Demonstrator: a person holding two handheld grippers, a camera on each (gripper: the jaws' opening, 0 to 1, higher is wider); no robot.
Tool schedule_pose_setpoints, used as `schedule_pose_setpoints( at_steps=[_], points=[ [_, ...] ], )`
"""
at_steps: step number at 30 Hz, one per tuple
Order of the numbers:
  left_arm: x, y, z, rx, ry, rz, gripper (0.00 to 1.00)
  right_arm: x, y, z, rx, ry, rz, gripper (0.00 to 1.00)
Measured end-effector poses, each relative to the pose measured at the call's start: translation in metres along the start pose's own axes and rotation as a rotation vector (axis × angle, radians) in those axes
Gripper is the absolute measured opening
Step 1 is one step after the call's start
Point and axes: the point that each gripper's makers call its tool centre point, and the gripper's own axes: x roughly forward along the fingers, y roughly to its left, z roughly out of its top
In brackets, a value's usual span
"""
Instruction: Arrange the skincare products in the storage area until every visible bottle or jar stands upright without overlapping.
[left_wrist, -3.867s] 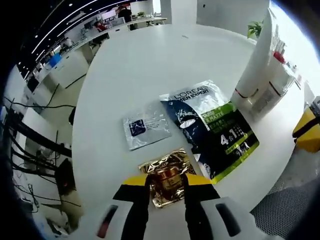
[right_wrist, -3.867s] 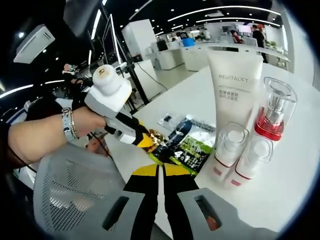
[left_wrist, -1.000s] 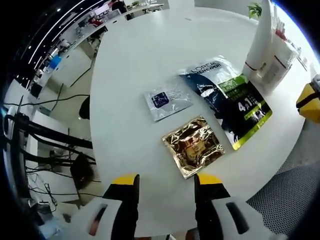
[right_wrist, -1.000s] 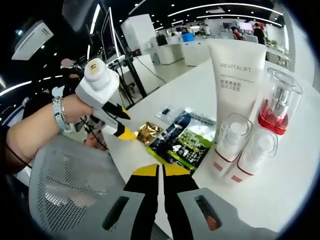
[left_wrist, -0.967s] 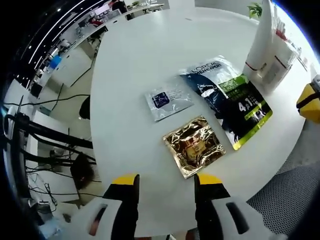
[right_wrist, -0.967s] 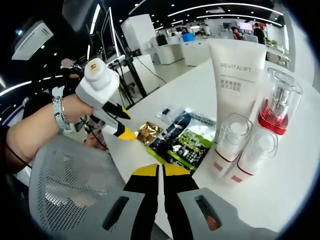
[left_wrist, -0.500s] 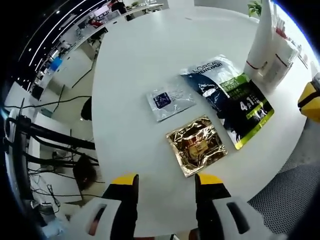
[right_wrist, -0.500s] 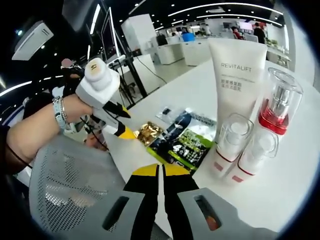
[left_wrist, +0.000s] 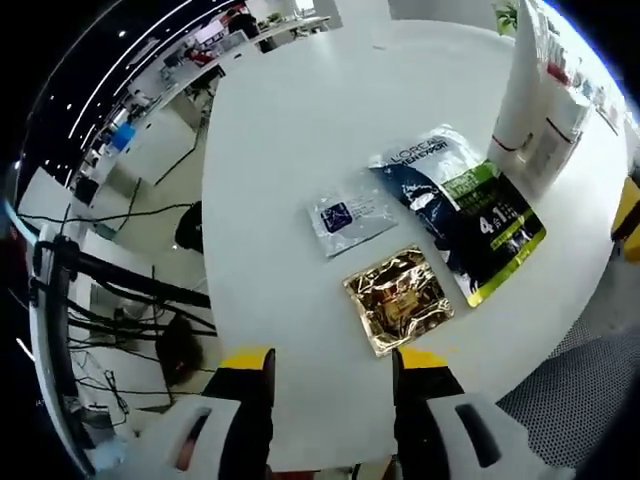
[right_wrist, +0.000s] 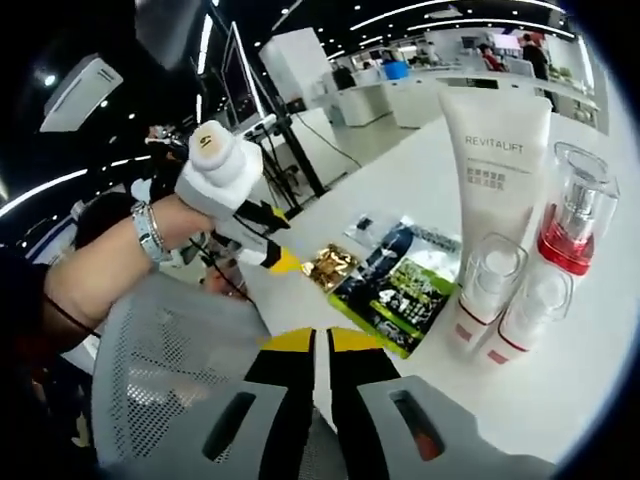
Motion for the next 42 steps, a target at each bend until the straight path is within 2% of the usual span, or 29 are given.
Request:
schedule_pose_setpoints(
  at_steps=[2, 4, 6, 7, 8, 9, 11, 12, 13, 15, 18, 20, 23, 24, 27, 29, 30, 32, 33, 34, 36, 38, 42],
  points=[
    [-0.012, -0.002, 0.006, -0.001, -0.033, -0.016, 0.49, -0.007, 0.012, 0.005, -0.027, -0.023, 0.056, 0.05],
    [-0.028, -0.01, 0.017, 0.031, -0.113, -0.057, 0.49, -0.021, 0.021, 0.001, -0.1, -0.007, 0.101, 0.08],
    [-0.044, -0.018, 0.026, 0.044, -0.209, -0.099, 0.49, -0.041, 0.02, -0.002, -0.181, -0.016, 0.101, 0.1],
    [-0.057, -0.023, 0.031, 0.038, -0.285, -0.129, 0.49, -0.05, 0.018, -0.001, -0.208, -0.039, 0.086, 0.11],
    [-0.067, -0.026, 0.034, 0.036, -0.338, -0.147, 0.49, -0.059, 0.014, 0.002, -0.236, -0.07, 0.063, 0.14],
    [-0.08, -0.028, 0.039, 0.01, -0.434, -0.168, 0.49, -0.074, 0.007, 0.006, -0.274, -0.129, 0.02, 0.18],
    [-0.098, -0.029, 0.045, -0.023, -0.564, -0.183, 0.5, -0.095, -0.005, 0.013, -0.318, -0.219, -0.054, 0.26],
    [-0.11, -0.027, 0.047, -0.052, -0.665, -0.175, 0.51, -0.111, -0.013, 0.017, -0.36, -0.284, -0.111, 0.31],
    [-0.116, -0.025, 0.048, -0.061, -0.722, -0.161, 0.52, -0.122, -0.019, 0.02, -0.385, -0.329, -0.151, 0.34],
    [-0.127, -0.017, 0.045, -0.065, -0.844, -0.099, 0.56, -0.149, -0.031, 0.027, -0.412, -0.46, -0.24, 0.39],
    [-0.137, -0.011, 0.038, -0.131, -0.96, -0.068, 0.55, -0.188, -0.051, 0.033, -0.365, -0.697, -0.372, 0.48],
    [-0.143, -0.01, 0.035, -0.165, -1.019, -0.065, 0.56, -0.204, -0.058, 0.028, -0.311, -0.79, -0.431, 0.55],
    [-0.149, -0.008, 0.032, -0.212, -1.089, -0.051, 0.6, -0.216, -0.066, 0.016, -0.257, -0.833, -0.545, 0.59],
    [-0.151, -0.006, 0.032, -0.23, -1.109, -0.038, 0.62, -0.218, -0.064, 0.015, -0.237, -0.857, -0.56, 0.6],
    [-0.161, -0.002, 0.031, -0.315, -1.211, -0.022, 0.66, -0.228, -0.054, 0.021, -0.183, -0.98, -0.563, 0.69],
    [-0.165, 0.002, 0.031, -0.389, -1.246, -0.031, 0.7, -0.233, -0.054, 0.021, -0.159, -1.003, -0.581, 0.69],
    [-0.164, 0.005, 0.03, -0.441, -1.253, -0.033, 0.71, -0.238, -0.058, 0.019, -0.132, -1.011, -0.625, 0.69],
    [-0.159, 0.005, 0.029, -0.412, -1.22, -0.01, 0.71, -0.227, -0.062, 0.009, -0.098, -0.976, -0.649, 0.7],
    [-0.153, 0.007, 0.028, -0.388, -1.187, 0.022, 0.71, -0.22, -0.065, 0.003, -0.079, -0.935, -0.65, 0.71],
    [-0.145, 0.005, 0.026, -0.374, -1.135, 0.022, 0.7, -0.209, -0.074, -0.006, -0.06, -0.832, -0.66, 0.7],
    [-0.136, 0.002, 0.023, -0.403, -1.076, -0.013, 0.68, -0.202, -0.087, -0.016, -0.018, -0.734, -0.682, 0.63],
    [-0.135, 0.002, 0.024, -0.406, -1.079, -0.023, 0.65, -0.195, -0.083, -0.015, -0.037, -0.714, -0.649, 0.62],
    [-0.132, 0.001, 0.022, -0.415, -1.059, -0.032, 0.63, -0.198, -0.083, -0.013, -0.057, -0.726, -0.667, 0.62]
  ],
)
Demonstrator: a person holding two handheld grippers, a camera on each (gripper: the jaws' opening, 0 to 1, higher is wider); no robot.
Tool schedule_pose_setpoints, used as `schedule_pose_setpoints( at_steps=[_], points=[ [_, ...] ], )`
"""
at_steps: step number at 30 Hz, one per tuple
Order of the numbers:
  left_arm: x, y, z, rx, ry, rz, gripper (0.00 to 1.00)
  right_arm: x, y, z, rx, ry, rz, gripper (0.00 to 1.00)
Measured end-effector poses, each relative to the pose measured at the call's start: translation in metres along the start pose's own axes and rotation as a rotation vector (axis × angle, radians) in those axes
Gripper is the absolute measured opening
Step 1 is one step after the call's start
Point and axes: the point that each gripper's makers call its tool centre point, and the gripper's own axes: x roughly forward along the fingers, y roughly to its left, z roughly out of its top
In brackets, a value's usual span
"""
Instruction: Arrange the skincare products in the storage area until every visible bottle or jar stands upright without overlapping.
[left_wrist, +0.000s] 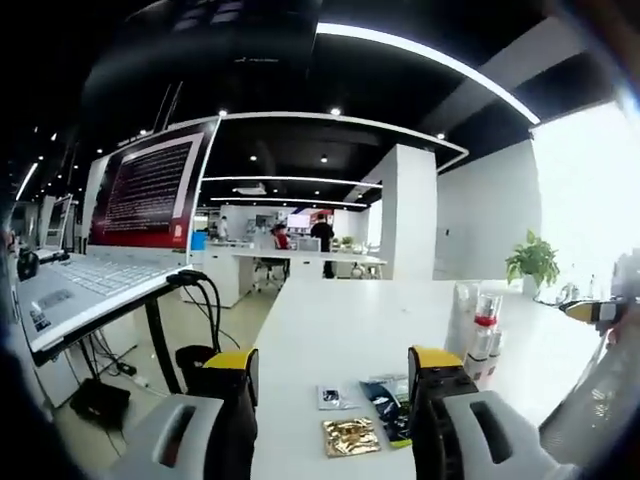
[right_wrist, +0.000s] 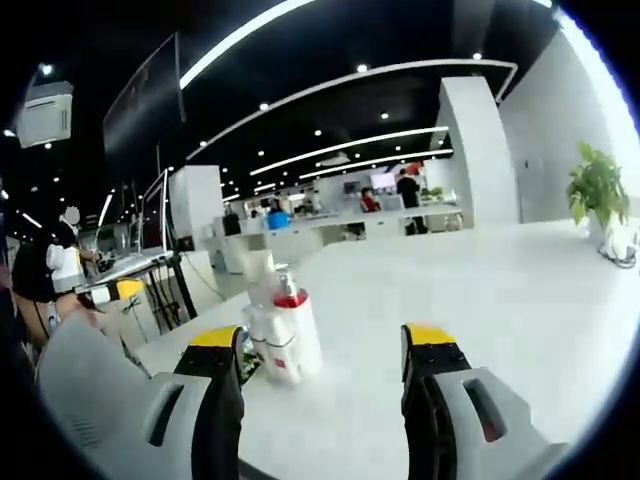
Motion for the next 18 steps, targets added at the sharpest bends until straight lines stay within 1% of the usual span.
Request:
schedule_pose_setpoints(
  at_steps=[3, 5, 7, 10, 11, 12, 14, 18],
  points=[
    [0.0, 0.0, -0.001, 0.001, 0.01, 0.013, 0.61, -0.001, -0.01, -0.01, 0.084, 0.04, -0.025, 0.62],
    [0.001, -0.002, -0.004, 0.007, 0.031, 0.017, 0.6, -0.001, -0.012, -0.012, 0.094, 0.054, -0.028, 0.62],
    [0.001, -0.003, -0.005, 0.041, 0.048, 0.018, 0.58, -0.002, -0.011, -0.013, 0.095, 0.056, -0.027, 0.62],
    [0.0, -0.002, -0.006, 0.048, 0.054, 0.021, 0.58, -0.002, -0.007, -0.013, 0.086, 0.056, -0.01, 0.62],
    [-0.001, 0.0, -0.007, 0.046, 0.054, 0.025, 0.58, -0.001, -0.006, -0.014, 0.09, 0.066, -0.001, 0.61],
    [-0.001, 0.001, -0.007, 0.039, 0.053, 0.03, 0.58, 0.0, -0.003, -0.019, 0.099, 0.091, 0.016, 0.61],
    [-0.002, 0.003, -0.006, 0.025, 0.05, 0.033, 0.59, 0.0, -0.001, -0.024, 0.104, 0.123, 0.027, 0.59],
    [-0.003, 0.003, -0.006, 0.027, 0.045, 0.036, 0.59, -0.001, 0.002, -0.026, 0.097, 0.128, 0.034, 0.59]
  ],
)
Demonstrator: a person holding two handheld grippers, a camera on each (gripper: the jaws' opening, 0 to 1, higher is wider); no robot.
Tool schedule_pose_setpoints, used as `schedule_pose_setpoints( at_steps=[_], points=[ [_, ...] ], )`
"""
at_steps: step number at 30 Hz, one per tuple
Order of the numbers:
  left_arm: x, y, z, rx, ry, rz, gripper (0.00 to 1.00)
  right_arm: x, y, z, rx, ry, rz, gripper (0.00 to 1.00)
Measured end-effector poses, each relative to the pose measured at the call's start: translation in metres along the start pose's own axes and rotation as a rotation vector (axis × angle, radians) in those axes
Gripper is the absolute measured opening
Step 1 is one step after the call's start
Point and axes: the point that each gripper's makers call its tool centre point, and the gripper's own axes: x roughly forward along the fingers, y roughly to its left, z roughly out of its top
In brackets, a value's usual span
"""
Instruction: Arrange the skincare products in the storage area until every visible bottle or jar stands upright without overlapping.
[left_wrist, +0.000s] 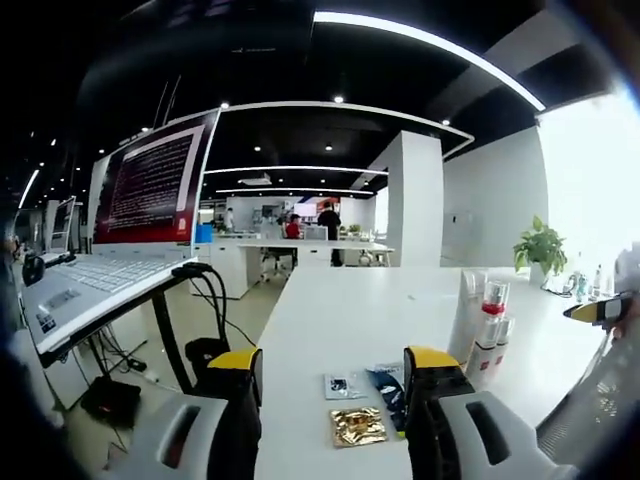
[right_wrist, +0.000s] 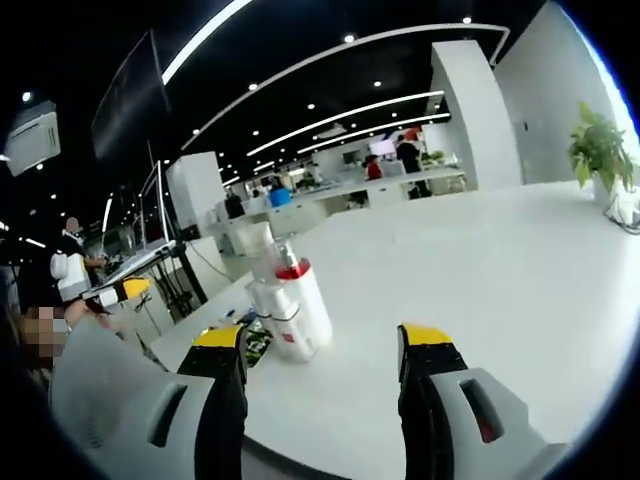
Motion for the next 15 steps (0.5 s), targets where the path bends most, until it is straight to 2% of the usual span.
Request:
schedule_pose_setpoints(
  at_steps=[10, 15],
  points=[
    [0.0, -0.0003, -0.0041, 0.014, 0.028, 0.0, 0.58, -0.0017, -0.0011, -0.003, 0.017, 0.009, -0.009, 0.57],
    [-0.001, 0.0015, -0.0035, -0.003, 0.018, 0.001, 0.59, -0.0011, -0.0001, -0.0057, 0.012, 0.026, -0.007, 0.57]
  ],
)
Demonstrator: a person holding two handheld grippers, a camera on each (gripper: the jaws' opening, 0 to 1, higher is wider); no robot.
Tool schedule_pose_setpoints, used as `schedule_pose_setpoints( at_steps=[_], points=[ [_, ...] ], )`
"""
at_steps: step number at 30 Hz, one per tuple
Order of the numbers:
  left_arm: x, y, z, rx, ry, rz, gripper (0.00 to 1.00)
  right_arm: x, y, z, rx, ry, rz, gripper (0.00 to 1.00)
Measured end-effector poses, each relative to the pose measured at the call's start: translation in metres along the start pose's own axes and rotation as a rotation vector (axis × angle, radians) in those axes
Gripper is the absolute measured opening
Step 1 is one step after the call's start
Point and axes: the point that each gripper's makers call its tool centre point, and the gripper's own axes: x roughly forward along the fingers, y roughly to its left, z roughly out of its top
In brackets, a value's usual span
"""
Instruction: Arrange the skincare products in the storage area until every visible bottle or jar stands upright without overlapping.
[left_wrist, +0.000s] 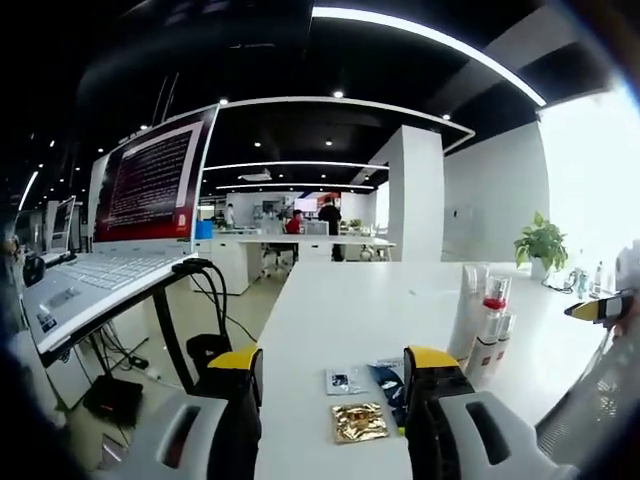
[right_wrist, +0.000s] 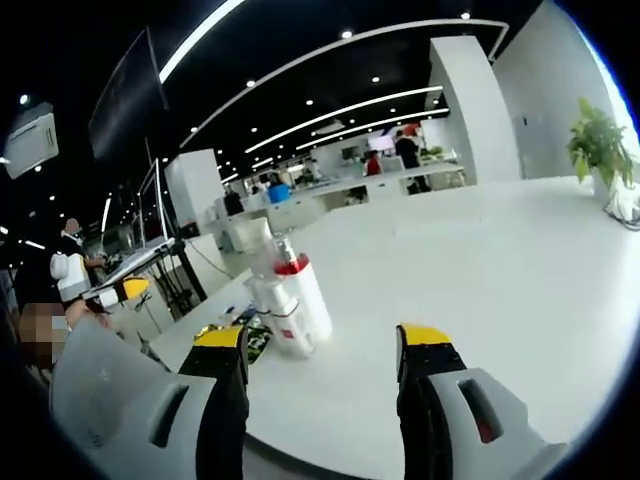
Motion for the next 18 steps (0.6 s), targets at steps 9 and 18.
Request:
schedule_pose_setpoints(
  at_steps=[9, 18],
  points=[
    [0.0008, -0.001, -0.0048, 0.022, 0.03, -0.023, 0.6, 0.0, -0.0005, -0.0054, -0.015, 0.033, -0.01, 0.57],
    [0.0009, -0.0022, -0.0076, 0.032, 0.051, -0.027, 0.59, -0.0001, -0.0013, -0.007, -0.034, 0.047, -0.024, 0.55]
  ],
)
